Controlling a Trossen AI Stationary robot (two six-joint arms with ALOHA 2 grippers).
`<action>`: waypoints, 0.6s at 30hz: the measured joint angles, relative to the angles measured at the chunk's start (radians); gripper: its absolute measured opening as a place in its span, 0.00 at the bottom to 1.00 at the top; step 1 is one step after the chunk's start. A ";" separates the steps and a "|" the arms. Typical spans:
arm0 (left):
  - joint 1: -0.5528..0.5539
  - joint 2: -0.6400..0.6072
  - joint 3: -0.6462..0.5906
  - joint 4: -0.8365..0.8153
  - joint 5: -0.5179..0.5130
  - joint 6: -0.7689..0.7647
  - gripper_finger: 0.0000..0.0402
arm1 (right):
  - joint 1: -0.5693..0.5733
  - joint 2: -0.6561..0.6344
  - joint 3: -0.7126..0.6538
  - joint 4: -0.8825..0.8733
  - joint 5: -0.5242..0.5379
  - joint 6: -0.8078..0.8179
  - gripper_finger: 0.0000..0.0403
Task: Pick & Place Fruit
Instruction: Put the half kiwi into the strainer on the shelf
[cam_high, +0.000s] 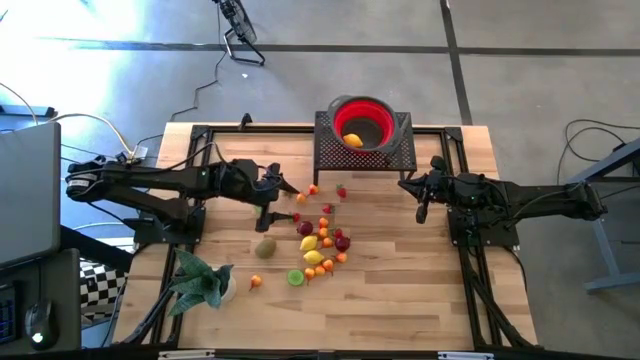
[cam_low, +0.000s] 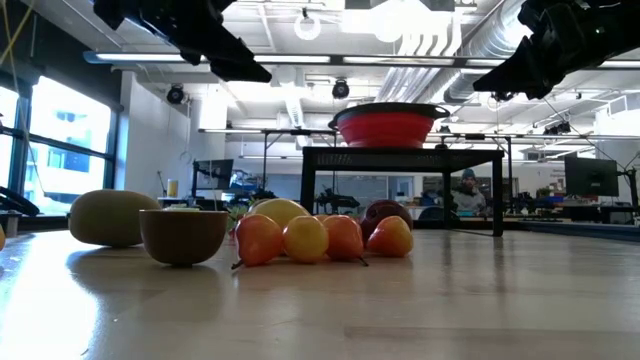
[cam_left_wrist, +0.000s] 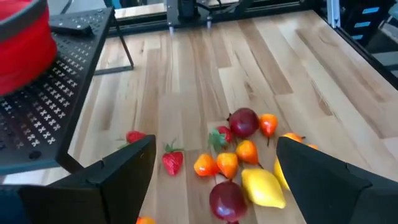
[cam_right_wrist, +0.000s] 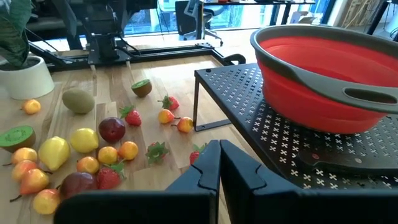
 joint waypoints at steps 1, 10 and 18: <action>0.000 0.000 0.000 0.000 0.000 0.000 0.82 | 0.000 0.000 0.000 0.000 0.000 0.000 0.01; 0.000 0.000 0.000 -0.001 0.000 0.000 0.82 | 0.000 0.000 0.000 0.000 0.000 0.051 0.01; 0.000 0.000 0.000 -0.001 0.000 -0.001 0.82 | 0.000 0.000 0.000 0.000 0.002 0.056 0.01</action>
